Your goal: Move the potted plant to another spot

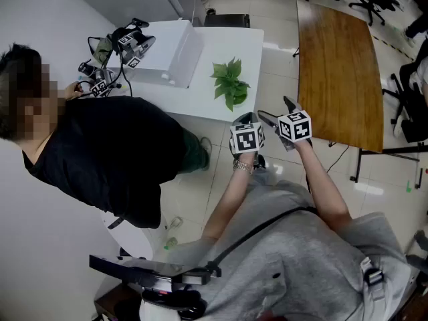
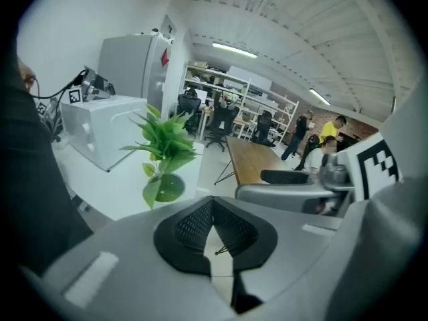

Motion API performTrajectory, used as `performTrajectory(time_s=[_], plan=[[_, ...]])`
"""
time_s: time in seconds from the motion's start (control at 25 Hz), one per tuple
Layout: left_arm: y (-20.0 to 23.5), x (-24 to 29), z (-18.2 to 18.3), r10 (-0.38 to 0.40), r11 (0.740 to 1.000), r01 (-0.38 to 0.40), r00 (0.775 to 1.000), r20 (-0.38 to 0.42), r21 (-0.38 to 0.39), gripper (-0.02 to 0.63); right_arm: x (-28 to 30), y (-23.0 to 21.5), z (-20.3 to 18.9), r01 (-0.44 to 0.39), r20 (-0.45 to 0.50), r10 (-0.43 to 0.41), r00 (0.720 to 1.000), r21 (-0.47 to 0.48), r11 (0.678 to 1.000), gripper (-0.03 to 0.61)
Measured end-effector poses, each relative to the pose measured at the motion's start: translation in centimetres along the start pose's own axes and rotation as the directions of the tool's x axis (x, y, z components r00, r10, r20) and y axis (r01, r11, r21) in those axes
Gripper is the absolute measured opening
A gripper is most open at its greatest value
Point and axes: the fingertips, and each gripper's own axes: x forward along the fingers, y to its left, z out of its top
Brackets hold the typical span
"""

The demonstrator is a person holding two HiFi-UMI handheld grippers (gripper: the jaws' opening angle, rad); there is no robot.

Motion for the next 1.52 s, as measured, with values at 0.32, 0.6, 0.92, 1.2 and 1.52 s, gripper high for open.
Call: performTrajectory(time_s=[0.32, 0.6, 0.92, 1.2, 1.52], plan=[[7.0, 0.0, -0.9, 0.083, 0.987, -0.087, 0.996, -0.034, -0.136, 0.008, 9.5, -2.2, -3.8, 0.001, -0.178, -0.03, 0.984, -0.161, 0.987, 0.584], [8.9, -1.5, -2.1, 0.143, 0.963, -0.147, 0.989, -0.036, -0.227, 0.008, 6.8, -7.0, -4.5, 0.093, -0.163, -0.115, 0.98, -0.136, 0.986, 0.585], [8.7, -2.1, -3.4, 0.202, 0.939, -0.207, 0.978, -0.047, -0.274, 0.008, 4.4, -12.3, -5.4, 0.19, -0.158, -0.208, 0.965, -0.117, 0.975, 0.563], [7.7, -1.0, -2.6, 0.191, 0.947, -0.196, 0.981, -0.046, -0.254, 0.008, 2.9, -16.8, -6.4, 0.27, -0.161, -0.285, 0.945, -0.11, 0.957, 0.541], [1.3, 4.6, 2.4, 0.052, 0.993, -0.056, 0.998, -0.041, -0.102, 0.008, 1.9, -21.7, -7.2, 0.349, -0.167, -0.364, 0.916, -0.114, 0.93, 0.54]])
